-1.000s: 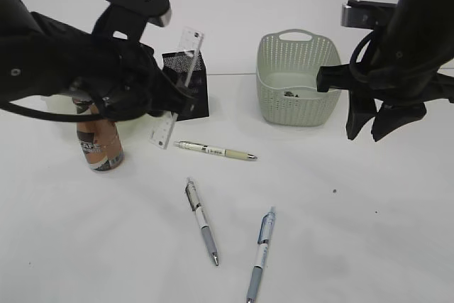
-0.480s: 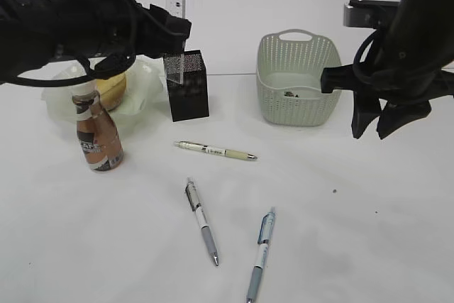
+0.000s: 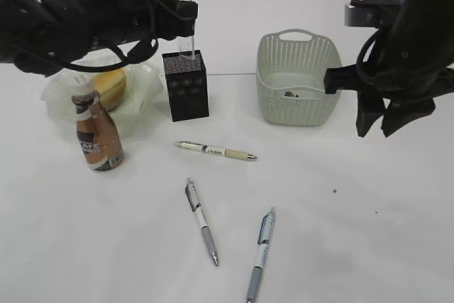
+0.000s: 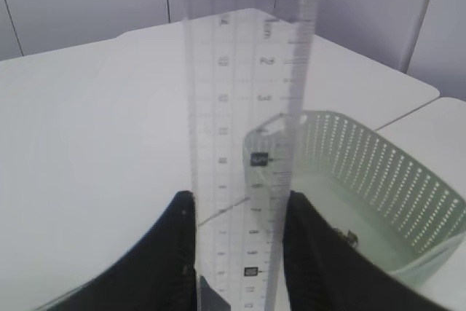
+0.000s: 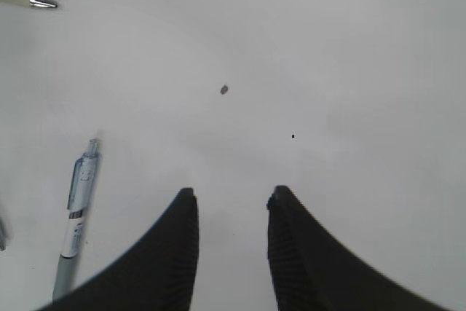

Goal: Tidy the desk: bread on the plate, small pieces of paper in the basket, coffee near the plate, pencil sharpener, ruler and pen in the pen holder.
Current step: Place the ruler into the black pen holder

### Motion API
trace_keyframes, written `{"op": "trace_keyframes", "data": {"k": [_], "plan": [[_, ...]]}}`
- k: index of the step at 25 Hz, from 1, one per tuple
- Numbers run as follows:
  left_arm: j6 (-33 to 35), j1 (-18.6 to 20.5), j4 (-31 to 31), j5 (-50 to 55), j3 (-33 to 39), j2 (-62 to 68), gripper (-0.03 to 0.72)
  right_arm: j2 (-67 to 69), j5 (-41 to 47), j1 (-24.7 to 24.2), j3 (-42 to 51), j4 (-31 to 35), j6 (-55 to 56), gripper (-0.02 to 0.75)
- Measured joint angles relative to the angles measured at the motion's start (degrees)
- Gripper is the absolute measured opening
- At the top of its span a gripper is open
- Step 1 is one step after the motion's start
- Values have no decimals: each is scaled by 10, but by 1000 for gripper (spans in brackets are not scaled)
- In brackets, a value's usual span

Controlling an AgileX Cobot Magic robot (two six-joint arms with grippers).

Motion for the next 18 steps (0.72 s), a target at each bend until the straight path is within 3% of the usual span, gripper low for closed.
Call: {"op": "trace_keyframes", "data": {"k": [10, 18], "plan": [[5, 25, 2, -19, -120, 119, 254, 0, 0, 0, 0, -36, 0, 241], [7, 37, 2, -25, -161, 178, 254, 0, 0, 0, 0, -38, 0, 241]]}}
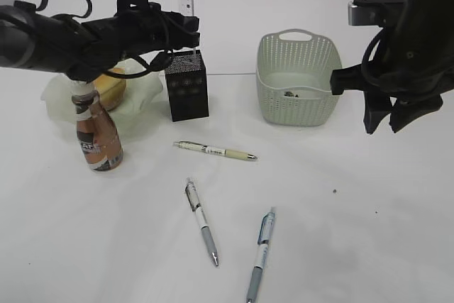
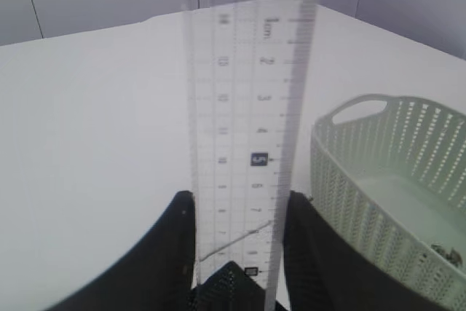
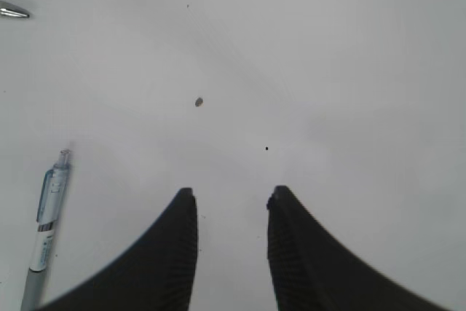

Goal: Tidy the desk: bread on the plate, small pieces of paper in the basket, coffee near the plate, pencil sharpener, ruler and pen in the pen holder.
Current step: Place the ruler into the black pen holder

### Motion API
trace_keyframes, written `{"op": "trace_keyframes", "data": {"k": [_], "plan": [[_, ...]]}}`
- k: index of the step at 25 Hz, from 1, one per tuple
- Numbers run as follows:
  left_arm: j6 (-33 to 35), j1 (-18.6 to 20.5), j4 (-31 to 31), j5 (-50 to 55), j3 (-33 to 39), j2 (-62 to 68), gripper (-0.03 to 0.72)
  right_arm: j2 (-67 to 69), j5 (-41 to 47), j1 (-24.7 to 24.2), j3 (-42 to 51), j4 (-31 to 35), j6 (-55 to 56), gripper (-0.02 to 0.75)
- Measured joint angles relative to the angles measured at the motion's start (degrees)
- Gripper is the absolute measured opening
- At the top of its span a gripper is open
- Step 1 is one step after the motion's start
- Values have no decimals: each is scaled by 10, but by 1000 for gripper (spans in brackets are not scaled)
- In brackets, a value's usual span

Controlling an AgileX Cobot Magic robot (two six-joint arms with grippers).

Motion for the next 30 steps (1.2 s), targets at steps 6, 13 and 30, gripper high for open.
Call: {"op": "trace_keyframes", "data": {"k": [6, 13, 30], "plan": [[1, 2, 0, -16, 0, 23, 254, 0, 0, 0, 0, 0, 0, 241], [1, 2, 0, -33, 0, 29, 254, 0, -12, 0, 0, 0, 0, 241], [1, 8, -4, -34, 0, 29, 260, 0, -18, 0, 0, -2, 0, 239]]}}
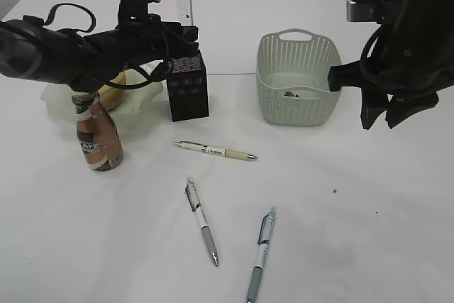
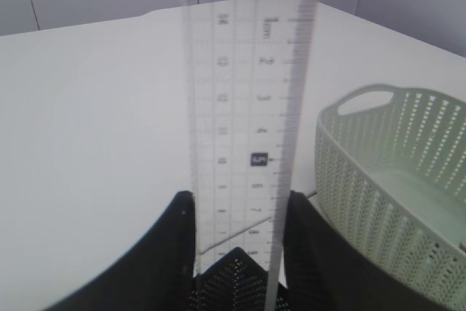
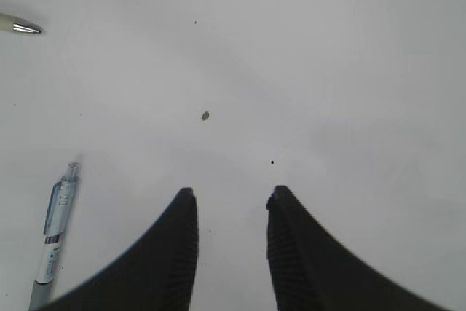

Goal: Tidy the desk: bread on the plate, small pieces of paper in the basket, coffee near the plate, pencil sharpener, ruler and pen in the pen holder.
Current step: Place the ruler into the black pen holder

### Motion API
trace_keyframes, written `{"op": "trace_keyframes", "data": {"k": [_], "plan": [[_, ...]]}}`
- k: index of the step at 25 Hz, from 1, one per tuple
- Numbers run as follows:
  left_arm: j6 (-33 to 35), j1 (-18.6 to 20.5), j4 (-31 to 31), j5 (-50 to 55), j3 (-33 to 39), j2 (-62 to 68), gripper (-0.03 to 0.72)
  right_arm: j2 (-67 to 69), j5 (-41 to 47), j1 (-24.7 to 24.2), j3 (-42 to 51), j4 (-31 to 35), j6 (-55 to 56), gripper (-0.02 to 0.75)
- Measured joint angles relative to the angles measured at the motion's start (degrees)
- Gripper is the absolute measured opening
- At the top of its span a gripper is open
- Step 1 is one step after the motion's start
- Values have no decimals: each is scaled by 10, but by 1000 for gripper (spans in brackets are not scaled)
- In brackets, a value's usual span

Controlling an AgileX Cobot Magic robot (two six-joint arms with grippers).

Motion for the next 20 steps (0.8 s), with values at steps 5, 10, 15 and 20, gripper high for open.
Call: {"op": "trace_keyframes", "data": {"k": [5, 10, 15, 20], "plan": [[0, 0, 0, 0, 0, 0, 262, 0, -1, 0, 0, 0, 0, 239], [0, 0, 0, 0, 0, 0, 286, 0, -2, 0, 0, 0, 0, 239], [0, 0, 0, 0, 0, 0, 322, 0, -5, 0, 0, 0, 0, 239], [0, 0, 0, 1, 0, 0, 328, 0, -7, 0, 0, 0, 0, 239]]}}
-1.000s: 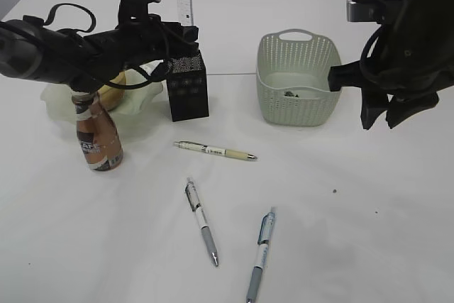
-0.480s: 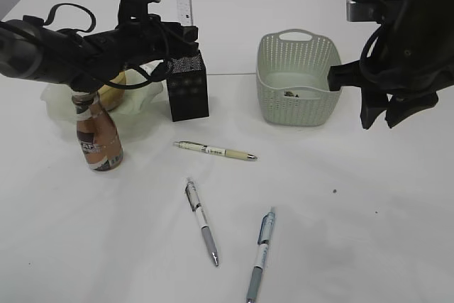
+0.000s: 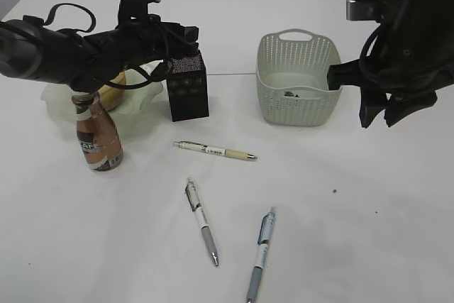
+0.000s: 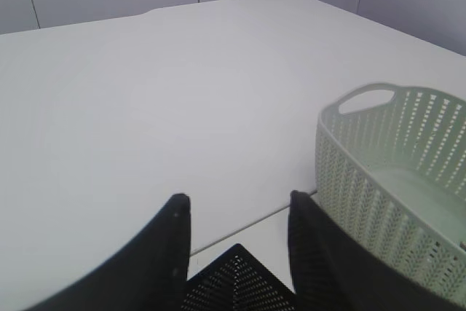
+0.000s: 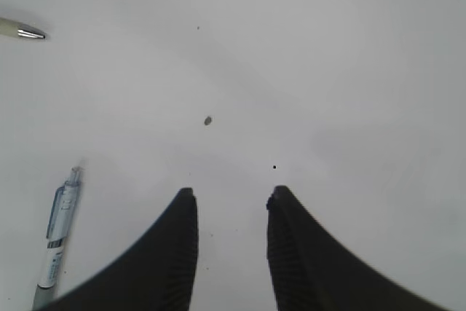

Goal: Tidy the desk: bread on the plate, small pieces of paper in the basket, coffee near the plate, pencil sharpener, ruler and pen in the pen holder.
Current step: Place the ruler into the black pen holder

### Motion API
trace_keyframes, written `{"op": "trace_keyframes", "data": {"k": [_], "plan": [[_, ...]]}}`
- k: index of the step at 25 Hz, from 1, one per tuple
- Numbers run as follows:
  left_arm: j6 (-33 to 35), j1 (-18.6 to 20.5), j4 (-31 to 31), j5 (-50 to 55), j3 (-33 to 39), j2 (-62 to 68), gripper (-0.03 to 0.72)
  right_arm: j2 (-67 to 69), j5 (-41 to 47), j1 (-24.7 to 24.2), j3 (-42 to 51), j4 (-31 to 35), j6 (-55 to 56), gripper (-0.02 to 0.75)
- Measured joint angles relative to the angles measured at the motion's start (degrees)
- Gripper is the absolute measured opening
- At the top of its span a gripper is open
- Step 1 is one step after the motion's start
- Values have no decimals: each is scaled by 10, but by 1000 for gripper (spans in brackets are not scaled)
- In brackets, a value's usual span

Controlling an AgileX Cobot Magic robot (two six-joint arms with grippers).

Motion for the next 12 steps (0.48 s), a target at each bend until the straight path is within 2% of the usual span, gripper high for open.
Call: {"op": "trace_keyframes", "data": {"k": [12], "plan": [[0, 0, -1, 40, 0, -22, 329, 0, -1, 0, 0, 0, 0, 239]]}}
